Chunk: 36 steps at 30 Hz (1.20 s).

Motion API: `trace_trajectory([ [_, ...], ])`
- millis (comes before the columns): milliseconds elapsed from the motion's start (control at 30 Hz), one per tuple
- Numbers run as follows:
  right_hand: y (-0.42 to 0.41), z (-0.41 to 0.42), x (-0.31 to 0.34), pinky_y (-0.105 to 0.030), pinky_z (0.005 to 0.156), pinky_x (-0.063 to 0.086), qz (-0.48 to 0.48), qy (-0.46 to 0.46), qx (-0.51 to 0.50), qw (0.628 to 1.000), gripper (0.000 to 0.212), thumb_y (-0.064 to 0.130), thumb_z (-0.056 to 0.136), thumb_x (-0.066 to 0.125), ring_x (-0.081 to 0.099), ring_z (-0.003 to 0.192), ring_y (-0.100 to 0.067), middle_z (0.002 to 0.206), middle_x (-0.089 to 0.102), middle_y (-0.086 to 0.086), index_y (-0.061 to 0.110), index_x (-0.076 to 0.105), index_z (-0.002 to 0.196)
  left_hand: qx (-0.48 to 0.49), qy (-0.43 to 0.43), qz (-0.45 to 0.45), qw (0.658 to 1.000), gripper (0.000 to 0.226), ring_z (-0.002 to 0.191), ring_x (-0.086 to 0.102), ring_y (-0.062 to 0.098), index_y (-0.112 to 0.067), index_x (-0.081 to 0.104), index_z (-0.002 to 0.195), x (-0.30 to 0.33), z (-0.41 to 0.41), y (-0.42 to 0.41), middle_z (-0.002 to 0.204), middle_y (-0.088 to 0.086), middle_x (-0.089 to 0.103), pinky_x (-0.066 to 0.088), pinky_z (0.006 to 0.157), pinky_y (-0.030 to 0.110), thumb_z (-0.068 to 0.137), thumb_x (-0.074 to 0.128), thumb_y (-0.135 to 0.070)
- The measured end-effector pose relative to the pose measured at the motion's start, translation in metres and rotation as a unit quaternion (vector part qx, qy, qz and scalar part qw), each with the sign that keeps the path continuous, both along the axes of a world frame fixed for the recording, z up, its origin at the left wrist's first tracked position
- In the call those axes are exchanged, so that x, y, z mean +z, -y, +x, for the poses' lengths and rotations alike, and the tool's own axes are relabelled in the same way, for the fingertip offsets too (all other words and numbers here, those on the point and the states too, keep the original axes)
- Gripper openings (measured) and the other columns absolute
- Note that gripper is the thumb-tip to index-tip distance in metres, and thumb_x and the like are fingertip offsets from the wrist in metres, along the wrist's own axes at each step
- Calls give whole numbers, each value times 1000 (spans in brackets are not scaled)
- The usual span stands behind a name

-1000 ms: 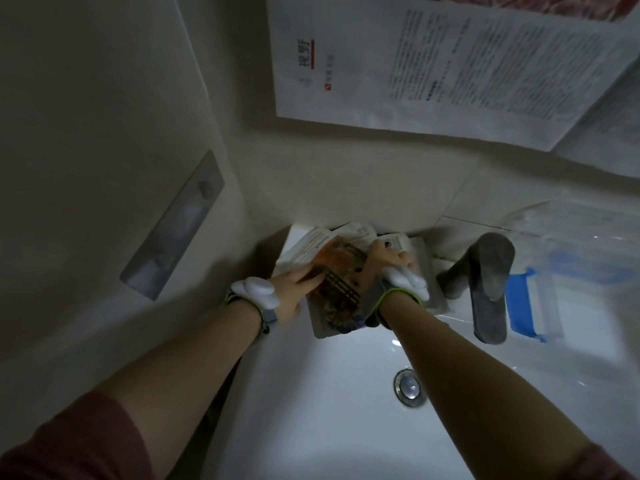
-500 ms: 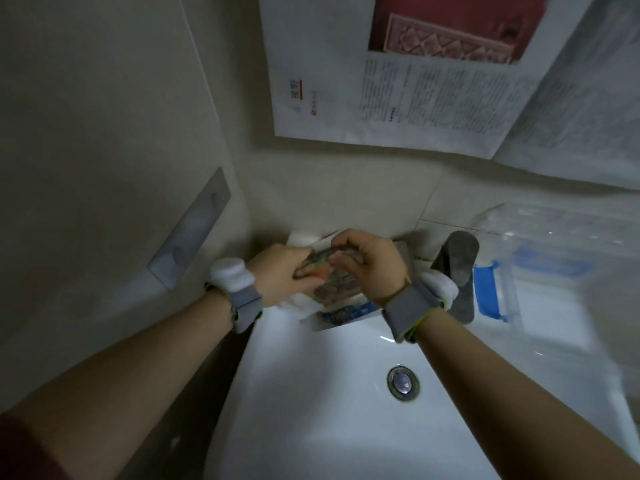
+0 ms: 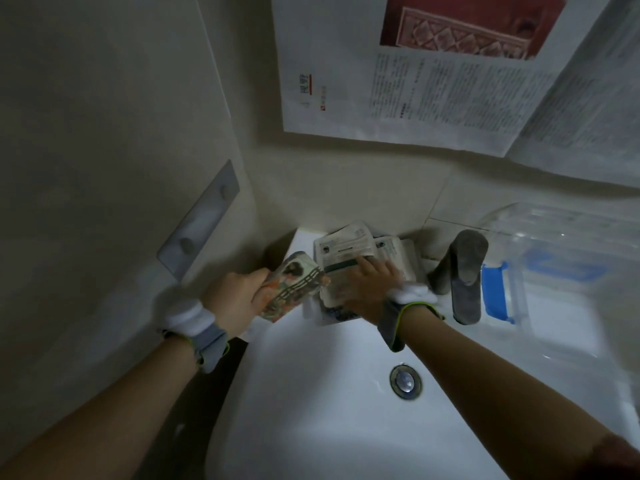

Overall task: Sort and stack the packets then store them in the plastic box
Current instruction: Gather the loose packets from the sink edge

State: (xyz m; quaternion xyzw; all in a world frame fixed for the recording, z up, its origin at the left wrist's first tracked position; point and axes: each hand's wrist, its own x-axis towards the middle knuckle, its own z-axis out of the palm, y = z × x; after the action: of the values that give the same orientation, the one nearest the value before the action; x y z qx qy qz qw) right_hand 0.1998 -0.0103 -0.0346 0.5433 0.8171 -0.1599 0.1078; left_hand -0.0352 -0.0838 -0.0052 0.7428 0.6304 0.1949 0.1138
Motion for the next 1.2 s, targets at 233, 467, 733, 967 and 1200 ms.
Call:
trace_trajectory([
  [233, -26, -2, -14, -50, 117, 15, -38, 74, 71, 994, 67, 55, 83, 45, 14, 142, -33, 158, 9, -1, 33, 20, 140, 33, -22, -6, 999, 31, 48, 61, 33, 3, 62, 78, -7, -2, 11, 59, 19, 66, 29, 42, 20, 80, 50, -25],
  [467, -15, -14, -7, -48, 109, 34, -24, 152, 54, 987, 63, 29, 87, 46, 34, 132, -40, 147, 30, -17, 14, 19, 142, 44, -25, 19, 999, 17, 39, 57, 32, 3, 60, 72, 0, -9, 9, 52, 17, 63, 24, 39, 15, 78, 56, -12],
  [733, -18, -2, 24, -38, 88, 45, 77, -185, -164, 966, 41, 9, 93, 39, 54, 113, -37, 127, 54, -23, 13, 36, 134, 150, 102, 11, 983, 29, 86, 63, 33, 0, 60, 114, 20, -2, 9, 98, 22, 69, 33, 62, 22, 92, 51, -18],
  [967, 36, 20, 71, -53, 98, 45, -89, -616, -461, 633, 30, 16, 96, 44, 58, 103, -39, 122, 55, -29, 0, 51, 120, 165, 318, -32, 933, 8, 70, 49, -4, -12, 58, 95, 28, 23, 16, 76, -13, 57, 39, 59, 4, 91, 53, -8],
  [1200, 58, 36, 86, -32, 67, 50, -78, -632, -468, 613, 32, 21, 97, 43, 59, 93, -38, 120, 56, -29, -2, 51, 119, 103, 413, -82, 901, 25, 60, 61, -6, -24, 62, 77, 38, 26, 10, 71, -8, 64, 48, 64, 18, 90, 53, -5],
])
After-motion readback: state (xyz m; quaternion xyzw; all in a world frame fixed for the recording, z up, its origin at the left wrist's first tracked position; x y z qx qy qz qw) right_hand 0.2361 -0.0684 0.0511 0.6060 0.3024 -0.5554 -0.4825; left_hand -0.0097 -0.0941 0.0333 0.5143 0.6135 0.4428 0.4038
